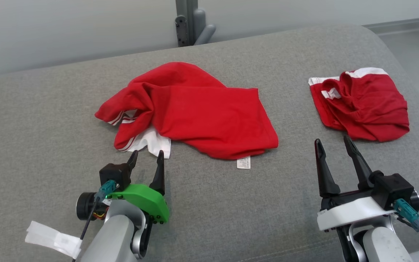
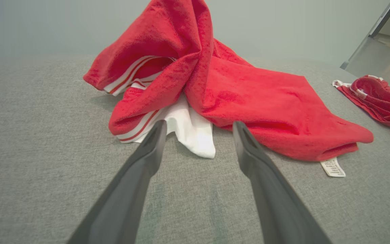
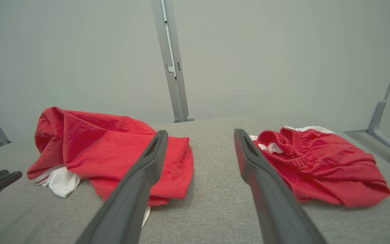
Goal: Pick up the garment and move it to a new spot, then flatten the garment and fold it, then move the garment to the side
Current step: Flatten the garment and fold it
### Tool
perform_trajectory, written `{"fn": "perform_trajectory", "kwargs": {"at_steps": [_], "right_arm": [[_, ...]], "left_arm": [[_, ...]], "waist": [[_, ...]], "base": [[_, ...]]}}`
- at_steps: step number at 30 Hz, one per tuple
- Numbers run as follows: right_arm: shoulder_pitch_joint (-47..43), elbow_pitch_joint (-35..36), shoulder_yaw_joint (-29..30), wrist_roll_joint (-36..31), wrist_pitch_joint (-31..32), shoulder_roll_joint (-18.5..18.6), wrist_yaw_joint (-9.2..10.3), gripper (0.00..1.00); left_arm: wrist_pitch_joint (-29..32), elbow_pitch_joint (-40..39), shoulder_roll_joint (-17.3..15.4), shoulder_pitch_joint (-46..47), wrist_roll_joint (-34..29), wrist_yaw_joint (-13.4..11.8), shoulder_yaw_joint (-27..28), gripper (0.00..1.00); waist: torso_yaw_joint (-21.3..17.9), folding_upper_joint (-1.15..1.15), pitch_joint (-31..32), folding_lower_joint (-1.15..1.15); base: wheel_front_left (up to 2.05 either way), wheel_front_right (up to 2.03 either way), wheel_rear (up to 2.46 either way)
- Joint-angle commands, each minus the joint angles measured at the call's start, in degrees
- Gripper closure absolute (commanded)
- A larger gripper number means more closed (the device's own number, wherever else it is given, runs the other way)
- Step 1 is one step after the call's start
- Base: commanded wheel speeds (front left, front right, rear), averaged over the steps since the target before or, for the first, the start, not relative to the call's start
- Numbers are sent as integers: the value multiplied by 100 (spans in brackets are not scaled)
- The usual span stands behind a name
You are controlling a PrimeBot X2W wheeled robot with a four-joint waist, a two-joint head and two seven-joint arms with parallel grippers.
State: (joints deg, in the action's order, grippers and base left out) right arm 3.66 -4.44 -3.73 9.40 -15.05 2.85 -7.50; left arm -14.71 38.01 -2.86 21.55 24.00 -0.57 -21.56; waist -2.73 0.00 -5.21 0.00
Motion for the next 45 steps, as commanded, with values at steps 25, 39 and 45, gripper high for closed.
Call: {"fn": "perform_trajectory", "kwargs": {"at_steps": [25, 39, 45], "right_arm": [[282, -80, -88, 73, -21, 8, 2, 0], [-149, -246, 133, 38, -21, 8, 2, 0], [-220, -261, 171, 33, -21, 8, 2, 0]], "left_arm": [[-57, 1411, -32, 828, 53, -298, 497, 100], [-51, -247, -199, -642, -309, -61, 918, 100], [-23, -749, -389, -1382, -278, -120, 1034, 100]], "waist": [[-697, 0, -547, 0], [206, 0, 72, 0], [414, 0, 125, 0]], "base": [[0, 0, 0], [0, 0, 0], [0, 0, 0]]}}
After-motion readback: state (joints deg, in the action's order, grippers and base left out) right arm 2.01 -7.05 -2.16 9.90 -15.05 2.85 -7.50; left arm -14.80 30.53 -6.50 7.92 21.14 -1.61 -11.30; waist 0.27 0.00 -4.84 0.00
